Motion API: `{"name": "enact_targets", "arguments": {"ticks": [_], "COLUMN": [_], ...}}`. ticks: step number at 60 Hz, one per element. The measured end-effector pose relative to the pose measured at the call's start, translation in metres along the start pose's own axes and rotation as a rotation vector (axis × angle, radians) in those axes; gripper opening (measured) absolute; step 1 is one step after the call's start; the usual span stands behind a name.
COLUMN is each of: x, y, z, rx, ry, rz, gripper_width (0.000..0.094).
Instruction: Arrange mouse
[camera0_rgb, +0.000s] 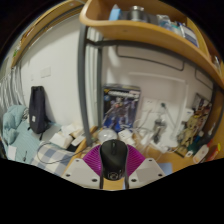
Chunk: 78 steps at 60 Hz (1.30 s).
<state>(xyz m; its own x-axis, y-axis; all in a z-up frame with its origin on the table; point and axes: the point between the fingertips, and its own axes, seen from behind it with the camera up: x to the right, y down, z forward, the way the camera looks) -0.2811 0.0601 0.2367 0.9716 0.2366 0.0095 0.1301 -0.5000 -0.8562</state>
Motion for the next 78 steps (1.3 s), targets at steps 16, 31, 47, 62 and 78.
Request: {"name": "enact_targets", "arguments": {"ticks": [16,31,47,62,78], "x": [0.161,0.201,0.187,0.193,0.191], "y": [0.047,0.153,0.219,0.223,0.205], "z": [0.018,0.085,0.115,0.111,0.049], "rx": [-0.064,-0.197,-0.278,-0.304,-0.323], "ry": [0.168,0.139,0.073,0.114,0.165], "rz": [0.009,0.087,0.136,0.118,0.132], "gripper_width": [0.0284,0.0284,0.0341,0.0638,0.0805]}}
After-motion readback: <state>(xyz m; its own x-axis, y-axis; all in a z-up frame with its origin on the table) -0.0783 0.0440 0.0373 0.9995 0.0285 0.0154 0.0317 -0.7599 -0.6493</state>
